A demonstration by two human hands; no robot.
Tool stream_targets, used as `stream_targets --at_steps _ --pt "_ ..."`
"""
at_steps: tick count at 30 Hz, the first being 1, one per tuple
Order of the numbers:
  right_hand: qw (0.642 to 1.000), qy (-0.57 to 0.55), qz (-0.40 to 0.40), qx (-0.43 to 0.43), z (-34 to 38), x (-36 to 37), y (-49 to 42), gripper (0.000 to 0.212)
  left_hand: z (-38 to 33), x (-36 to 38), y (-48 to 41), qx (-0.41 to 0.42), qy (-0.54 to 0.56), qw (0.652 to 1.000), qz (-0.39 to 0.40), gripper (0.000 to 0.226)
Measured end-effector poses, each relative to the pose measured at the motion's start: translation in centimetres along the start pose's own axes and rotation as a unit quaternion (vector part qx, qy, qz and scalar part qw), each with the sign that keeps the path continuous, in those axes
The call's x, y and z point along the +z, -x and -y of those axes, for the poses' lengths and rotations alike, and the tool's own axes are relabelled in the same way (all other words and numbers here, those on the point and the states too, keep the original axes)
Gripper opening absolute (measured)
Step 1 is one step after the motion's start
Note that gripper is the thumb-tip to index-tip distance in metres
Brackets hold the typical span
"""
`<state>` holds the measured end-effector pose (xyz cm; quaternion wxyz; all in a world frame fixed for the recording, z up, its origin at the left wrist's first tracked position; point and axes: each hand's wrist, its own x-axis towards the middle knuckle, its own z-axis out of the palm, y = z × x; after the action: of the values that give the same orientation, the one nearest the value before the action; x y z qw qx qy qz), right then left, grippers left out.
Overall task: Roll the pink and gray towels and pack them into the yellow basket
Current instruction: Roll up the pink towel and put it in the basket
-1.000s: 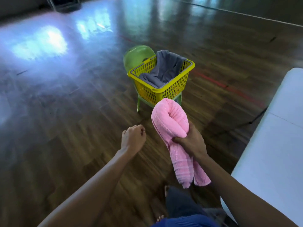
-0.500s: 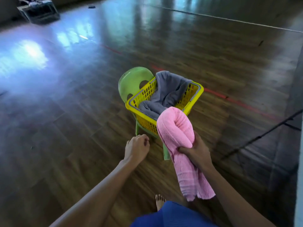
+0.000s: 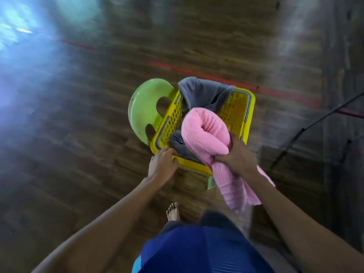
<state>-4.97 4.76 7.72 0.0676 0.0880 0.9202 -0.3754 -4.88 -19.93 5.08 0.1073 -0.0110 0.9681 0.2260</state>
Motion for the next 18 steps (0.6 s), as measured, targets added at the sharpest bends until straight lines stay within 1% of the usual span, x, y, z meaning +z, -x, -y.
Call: stream_targets --at_steps 3,7,10,14,18 --pt "0.998 0.063 -0.013 0.001 1.8 1.4 -3.3 0.107 2.2 -0.4 -3.5 0.018 -0.018 0.999 0.035 0.025" --pt "0.988 0.155 0.008 -0.023 2.8 3.3 -7.9 0.109 3.8 0.2 -7.1 0.018 -0.043 0.996 0.070 0.033" --pt "0.979 0.193 0.052 -0.040 2.7 5.2 -11.1 0.112 4.5 0.9 -9.3 -0.012 -0.058 0.996 0.071 0.046" --pt "0.964 0.230 0.110 -0.078 2.0 8.6 -14.1 0.113 5.2 2.7 -11.0 -0.068 -0.054 0.995 0.042 0.062" --pt "0.956 0.242 0.144 -0.079 -0.8 12.1 -15.1 0.113 5.7 4.9 -11.5 -0.123 -0.027 0.990 0.060 0.075"
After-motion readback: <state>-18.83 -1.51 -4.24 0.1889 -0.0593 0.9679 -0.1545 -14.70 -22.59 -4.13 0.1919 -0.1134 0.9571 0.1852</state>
